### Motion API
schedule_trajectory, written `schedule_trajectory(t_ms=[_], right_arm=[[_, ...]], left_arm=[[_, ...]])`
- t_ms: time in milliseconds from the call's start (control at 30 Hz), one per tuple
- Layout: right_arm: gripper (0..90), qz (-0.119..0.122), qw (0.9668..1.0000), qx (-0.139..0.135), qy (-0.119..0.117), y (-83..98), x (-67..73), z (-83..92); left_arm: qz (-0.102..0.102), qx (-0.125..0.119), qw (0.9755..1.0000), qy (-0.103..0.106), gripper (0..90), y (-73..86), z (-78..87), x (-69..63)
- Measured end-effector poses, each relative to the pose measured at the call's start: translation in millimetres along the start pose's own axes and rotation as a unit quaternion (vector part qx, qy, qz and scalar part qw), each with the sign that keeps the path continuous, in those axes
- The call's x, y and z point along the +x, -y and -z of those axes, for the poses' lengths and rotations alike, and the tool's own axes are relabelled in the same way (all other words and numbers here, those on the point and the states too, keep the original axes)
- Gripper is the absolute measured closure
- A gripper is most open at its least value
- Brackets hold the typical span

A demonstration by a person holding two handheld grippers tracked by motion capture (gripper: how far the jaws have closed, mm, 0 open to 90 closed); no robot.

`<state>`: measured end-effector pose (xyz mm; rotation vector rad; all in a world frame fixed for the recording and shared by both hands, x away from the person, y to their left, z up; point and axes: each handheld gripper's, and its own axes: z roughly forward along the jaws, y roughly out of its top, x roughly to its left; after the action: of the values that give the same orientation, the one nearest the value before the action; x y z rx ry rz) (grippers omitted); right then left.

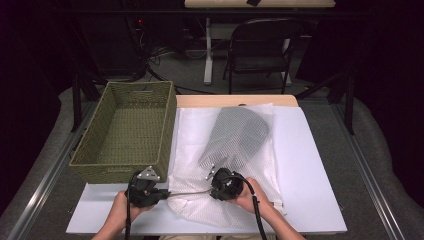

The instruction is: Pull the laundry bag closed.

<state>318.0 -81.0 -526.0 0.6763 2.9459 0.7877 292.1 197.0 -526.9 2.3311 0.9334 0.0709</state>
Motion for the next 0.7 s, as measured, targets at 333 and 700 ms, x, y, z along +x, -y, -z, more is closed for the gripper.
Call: schedule_trajectory(t_ms=[333,700], right_arm=[[86.0,-0.009,0.9999,0.002,0.005,6.7,-2.3,6.7],[86.0,-0.006,0.9998,0.007,0.016,10.9,-3.4,10.7]], left_arm=[[0.000,0.002,1.0000,0.000,87.1,0.1,-0.1,0.5],[0.002,0.002,1.0000,0.000,87.1,0.9,-0.5,2.6]])
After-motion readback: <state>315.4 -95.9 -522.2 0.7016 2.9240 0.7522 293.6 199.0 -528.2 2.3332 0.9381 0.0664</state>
